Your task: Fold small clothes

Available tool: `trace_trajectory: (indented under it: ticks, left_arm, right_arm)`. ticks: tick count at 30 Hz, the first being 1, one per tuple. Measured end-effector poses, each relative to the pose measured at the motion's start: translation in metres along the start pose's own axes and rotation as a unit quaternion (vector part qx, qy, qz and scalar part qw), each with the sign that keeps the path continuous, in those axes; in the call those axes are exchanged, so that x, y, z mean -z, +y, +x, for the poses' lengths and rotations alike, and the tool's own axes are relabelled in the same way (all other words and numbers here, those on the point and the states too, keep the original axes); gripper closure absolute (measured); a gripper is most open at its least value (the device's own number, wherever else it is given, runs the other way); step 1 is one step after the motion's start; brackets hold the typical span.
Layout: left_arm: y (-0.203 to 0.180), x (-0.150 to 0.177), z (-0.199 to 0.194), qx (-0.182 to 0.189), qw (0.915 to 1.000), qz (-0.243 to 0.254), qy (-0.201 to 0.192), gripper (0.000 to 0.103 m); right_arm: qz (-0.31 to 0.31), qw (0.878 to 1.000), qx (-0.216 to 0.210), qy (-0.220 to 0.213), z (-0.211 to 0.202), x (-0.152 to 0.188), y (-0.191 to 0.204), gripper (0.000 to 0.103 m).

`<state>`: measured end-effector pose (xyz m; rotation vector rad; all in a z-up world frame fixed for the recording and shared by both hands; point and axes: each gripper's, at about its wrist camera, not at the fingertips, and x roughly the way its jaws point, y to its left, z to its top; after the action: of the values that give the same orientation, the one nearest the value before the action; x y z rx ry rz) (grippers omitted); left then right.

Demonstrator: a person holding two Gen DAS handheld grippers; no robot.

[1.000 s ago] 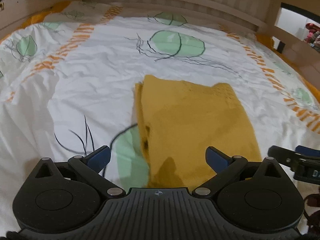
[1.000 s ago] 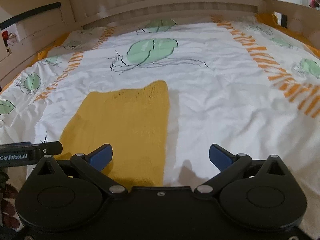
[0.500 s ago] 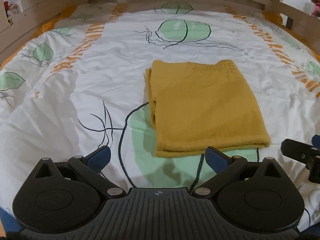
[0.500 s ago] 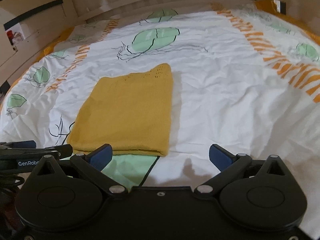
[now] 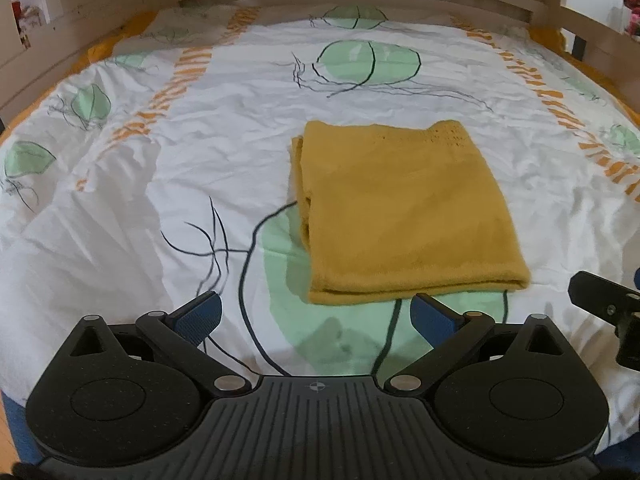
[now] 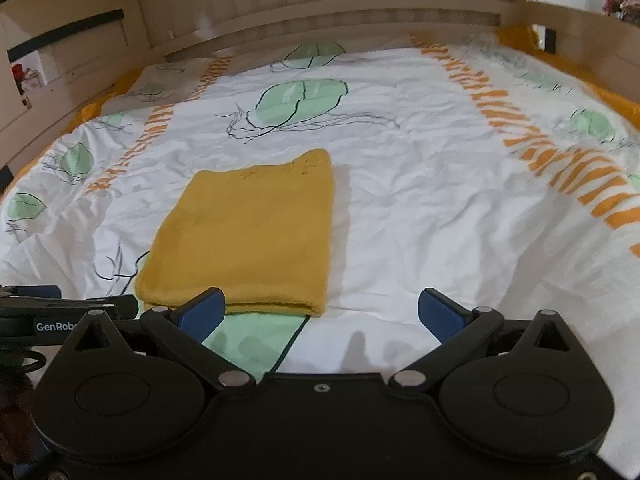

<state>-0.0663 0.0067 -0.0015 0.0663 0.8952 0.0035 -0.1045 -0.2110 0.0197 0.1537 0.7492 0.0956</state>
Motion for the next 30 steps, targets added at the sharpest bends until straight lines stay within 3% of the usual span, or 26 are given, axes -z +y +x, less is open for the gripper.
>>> trace_trajectory:
  ticks: [9, 30]
  left_arm:
    - [-0.003, 0.003, 0.007, 0.011, 0.9998, 0.003, 0.018, 0.001]
    - [-0.001, 0.001, 0.022, 0.017, 0.9987, 0.005, 0.048, 0.001]
  right_arm:
    - [0.011, 1.0, -0.025, 0.013, 0.005, -0.001, 0.0, 0.001]
    - [0.031, 0.998, -0.032, 0.051, 0.023, 0.0, -0.005, 0.001]
